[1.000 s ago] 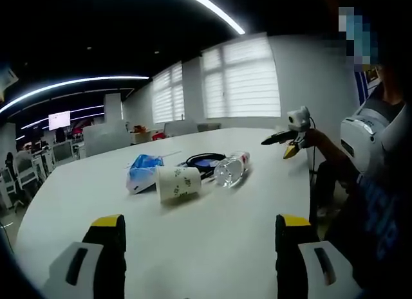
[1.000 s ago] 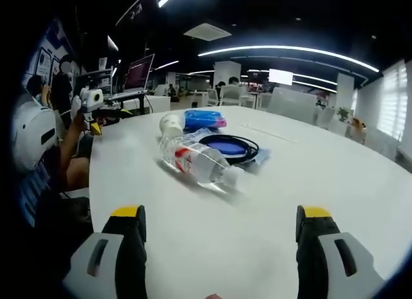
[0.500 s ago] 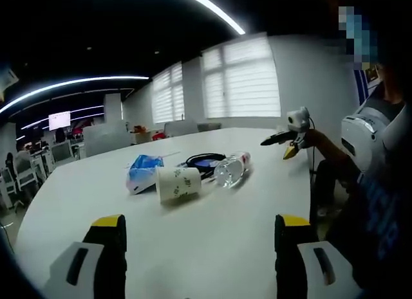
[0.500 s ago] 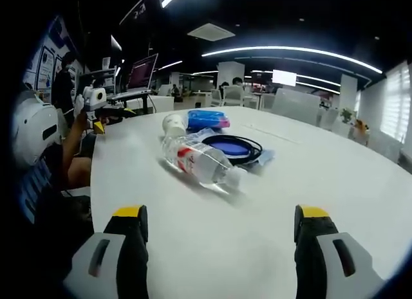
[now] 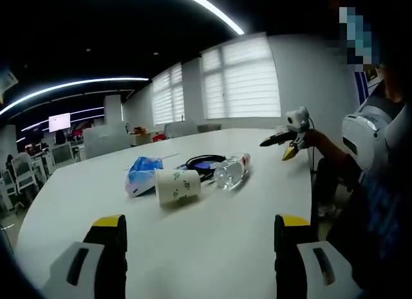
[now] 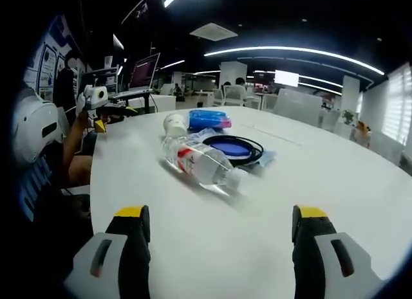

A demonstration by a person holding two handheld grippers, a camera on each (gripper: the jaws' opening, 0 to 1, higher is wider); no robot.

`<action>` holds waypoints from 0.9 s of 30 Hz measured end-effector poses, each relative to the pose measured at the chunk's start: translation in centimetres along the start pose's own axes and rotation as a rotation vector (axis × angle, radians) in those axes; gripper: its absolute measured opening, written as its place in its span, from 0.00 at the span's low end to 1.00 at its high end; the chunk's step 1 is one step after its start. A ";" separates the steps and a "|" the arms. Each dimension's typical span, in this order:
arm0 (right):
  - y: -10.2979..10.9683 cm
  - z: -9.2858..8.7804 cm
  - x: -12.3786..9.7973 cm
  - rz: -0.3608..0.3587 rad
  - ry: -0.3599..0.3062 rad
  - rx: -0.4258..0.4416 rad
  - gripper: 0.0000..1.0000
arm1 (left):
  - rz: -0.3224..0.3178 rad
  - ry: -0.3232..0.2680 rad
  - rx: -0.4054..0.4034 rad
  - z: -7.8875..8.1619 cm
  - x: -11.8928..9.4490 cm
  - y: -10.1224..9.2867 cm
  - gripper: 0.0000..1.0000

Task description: Arrange the tabletop items into an orderly group along one side of the table until the central work area is clear of visible clutter.

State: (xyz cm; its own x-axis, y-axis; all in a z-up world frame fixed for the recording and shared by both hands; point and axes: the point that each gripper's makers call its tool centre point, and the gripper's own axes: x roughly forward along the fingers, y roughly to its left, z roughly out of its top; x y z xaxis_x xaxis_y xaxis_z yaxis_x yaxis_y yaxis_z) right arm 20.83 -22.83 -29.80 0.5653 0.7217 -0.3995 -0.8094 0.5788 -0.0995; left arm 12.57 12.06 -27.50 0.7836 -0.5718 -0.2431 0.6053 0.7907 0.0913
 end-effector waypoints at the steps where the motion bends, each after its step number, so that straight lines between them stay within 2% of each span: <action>1: 0.0 0.0 0.0 0.001 -0.001 0.000 0.88 | 0.001 0.000 0.001 0.0 0.0 0.0 0.94; 27: 0.2 0.2 0.3 0.007 -0.005 -0.009 0.87 | 0.005 0.000 -0.004 -0.1 0.0 0.1 0.94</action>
State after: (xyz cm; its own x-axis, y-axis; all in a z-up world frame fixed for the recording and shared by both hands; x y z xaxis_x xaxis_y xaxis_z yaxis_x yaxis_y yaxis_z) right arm 20.87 -22.41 -29.76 0.5606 0.7276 -0.3954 -0.8145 0.5707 -0.1046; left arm 12.64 12.18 -27.56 0.7866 -0.5676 -0.2430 0.6007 0.7945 0.0888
